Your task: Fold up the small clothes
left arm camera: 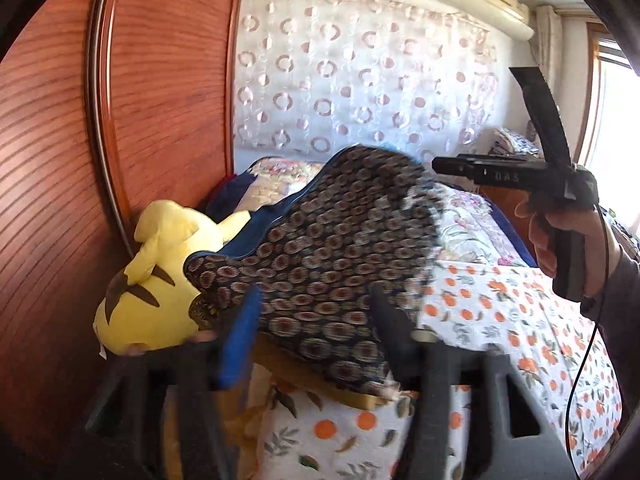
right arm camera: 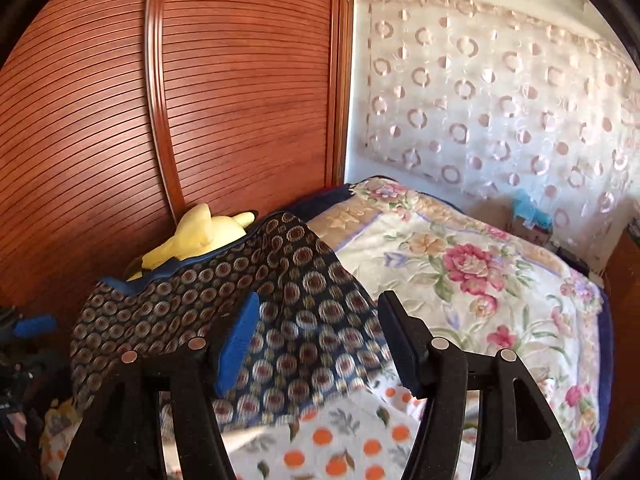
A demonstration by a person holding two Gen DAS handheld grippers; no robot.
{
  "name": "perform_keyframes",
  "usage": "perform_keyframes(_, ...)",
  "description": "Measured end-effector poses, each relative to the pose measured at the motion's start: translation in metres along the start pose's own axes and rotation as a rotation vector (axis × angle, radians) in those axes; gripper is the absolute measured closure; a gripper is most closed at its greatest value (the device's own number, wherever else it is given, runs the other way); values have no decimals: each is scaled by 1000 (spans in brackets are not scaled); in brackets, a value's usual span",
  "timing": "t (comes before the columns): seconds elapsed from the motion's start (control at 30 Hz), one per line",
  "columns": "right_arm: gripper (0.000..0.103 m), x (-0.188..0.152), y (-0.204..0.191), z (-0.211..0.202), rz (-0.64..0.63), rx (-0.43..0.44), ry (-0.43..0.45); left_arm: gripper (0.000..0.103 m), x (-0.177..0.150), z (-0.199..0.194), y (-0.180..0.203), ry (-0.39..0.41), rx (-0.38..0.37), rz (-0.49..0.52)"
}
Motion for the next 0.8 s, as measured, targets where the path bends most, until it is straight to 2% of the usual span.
perform_keyframes(0.1, 39, -21, -8, -59, 34, 12, 32, 26, 1, -21, 19, 29, -19, 33)
perform_keyframes(0.13, 37, -29, -8, -75, 47, 16, 45, 22, 1, -27, 26, 35, -25, 42)
perform_keyframes(0.33, 33, -86, 1, -165, 123, -11, 92, 22, -2, -56, 69, 62, -66, 110)
perform_keyframes(0.53, 31, -149, -9, -264, 172, -148, 145, 22, -14, -80, 118, 91, -122, 183)
perform_keyframes(0.8, 31, -223, -36, -377, 263, -330, 186, 22, -27, -106, 163, 118, -146, 190)
Point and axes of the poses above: each gripper's, at about its wrist camera, not at the fingertips, and z roughly the way its jaws point, y to its right, x to its top, the point moved 2 cm from there along z, roughly the way its jaws point, and after that the axes turned 2 degrees about y, right-handed, at the moved point
